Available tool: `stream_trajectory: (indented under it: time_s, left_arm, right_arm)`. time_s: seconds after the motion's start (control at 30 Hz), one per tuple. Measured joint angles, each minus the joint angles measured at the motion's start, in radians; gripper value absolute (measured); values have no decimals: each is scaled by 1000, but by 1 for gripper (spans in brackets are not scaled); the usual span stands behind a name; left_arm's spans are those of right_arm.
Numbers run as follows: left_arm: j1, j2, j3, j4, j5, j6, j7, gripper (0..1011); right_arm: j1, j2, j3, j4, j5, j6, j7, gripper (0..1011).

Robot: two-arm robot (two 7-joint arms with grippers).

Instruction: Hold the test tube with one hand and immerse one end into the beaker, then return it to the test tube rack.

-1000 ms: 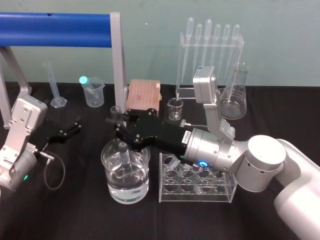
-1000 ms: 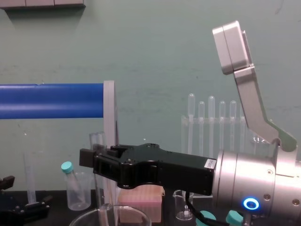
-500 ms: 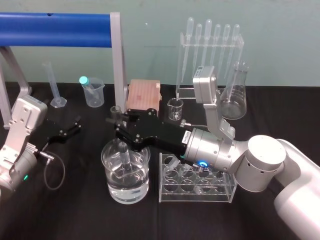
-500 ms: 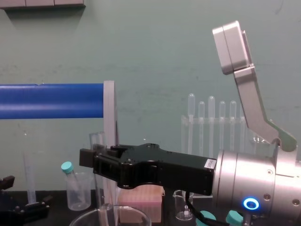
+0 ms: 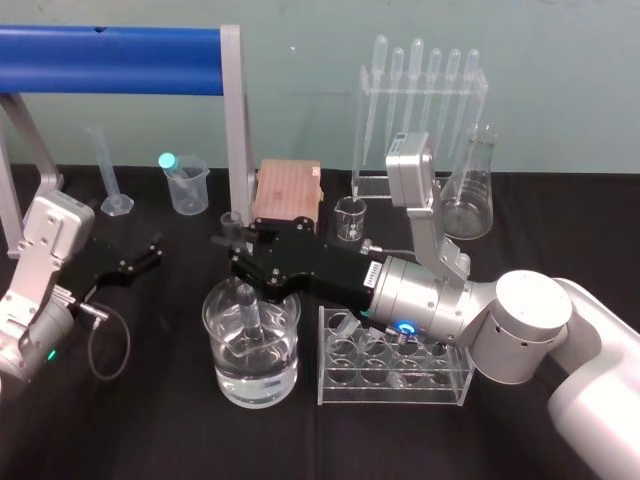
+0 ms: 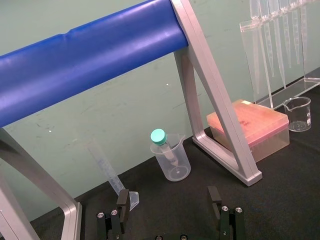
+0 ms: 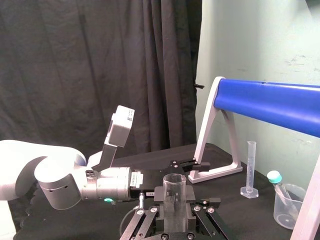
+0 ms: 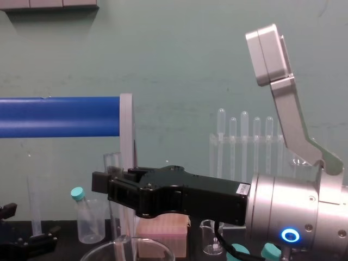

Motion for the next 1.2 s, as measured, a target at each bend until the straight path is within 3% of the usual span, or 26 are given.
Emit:
stream_trajectory:
  time_s: [1.2]
  left_arm:
    - [0,0,0,0,0,0,0,1000]
  right_arm:
    - [0,0,0,0,0,0,0,228]
